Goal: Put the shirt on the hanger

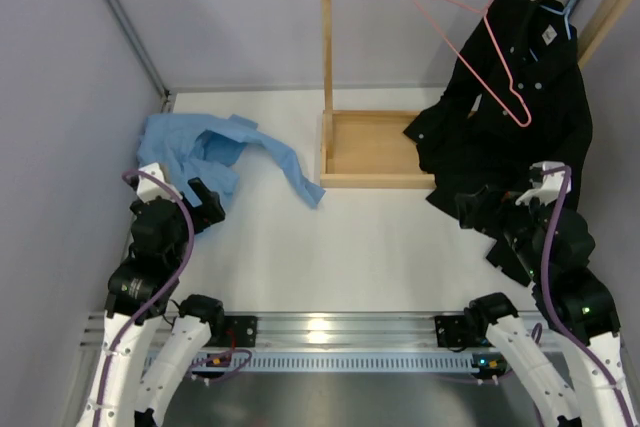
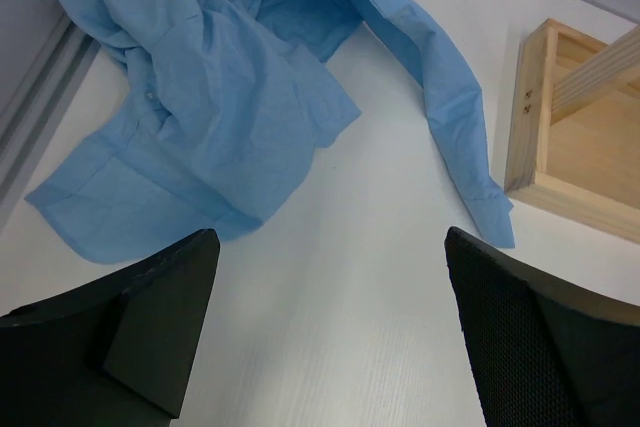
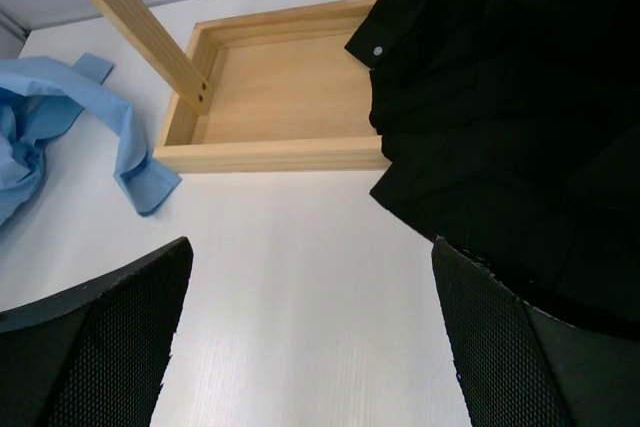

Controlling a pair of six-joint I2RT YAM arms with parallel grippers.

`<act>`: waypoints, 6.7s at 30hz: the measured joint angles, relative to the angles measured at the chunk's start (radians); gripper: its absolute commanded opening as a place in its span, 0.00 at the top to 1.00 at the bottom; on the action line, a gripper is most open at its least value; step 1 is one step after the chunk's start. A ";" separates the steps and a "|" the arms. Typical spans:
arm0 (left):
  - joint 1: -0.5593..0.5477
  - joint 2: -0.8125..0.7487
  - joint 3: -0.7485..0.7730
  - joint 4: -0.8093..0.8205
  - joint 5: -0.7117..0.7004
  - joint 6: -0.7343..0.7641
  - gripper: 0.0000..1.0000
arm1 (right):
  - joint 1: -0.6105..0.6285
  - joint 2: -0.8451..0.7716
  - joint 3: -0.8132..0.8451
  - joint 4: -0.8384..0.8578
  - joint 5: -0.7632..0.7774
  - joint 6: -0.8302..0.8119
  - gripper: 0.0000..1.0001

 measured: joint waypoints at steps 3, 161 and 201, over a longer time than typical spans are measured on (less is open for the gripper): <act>0.000 0.001 0.000 0.000 -0.031 -0.005 0.02 | 0.000 -0.008 0.000 0.001 0.002 0.005 0.00; -0.691 0.336 0.078 0.191 -0.311 -0.179 0.02 | 0.766 0.334 -0.393 0.479 0.195 0.394 0.31; -0.689 0.395 0.071 0.183 -0.152 -0.085 0.02 | 0.595 0.664 -0.449 0.943 -0.145 0.254 1.00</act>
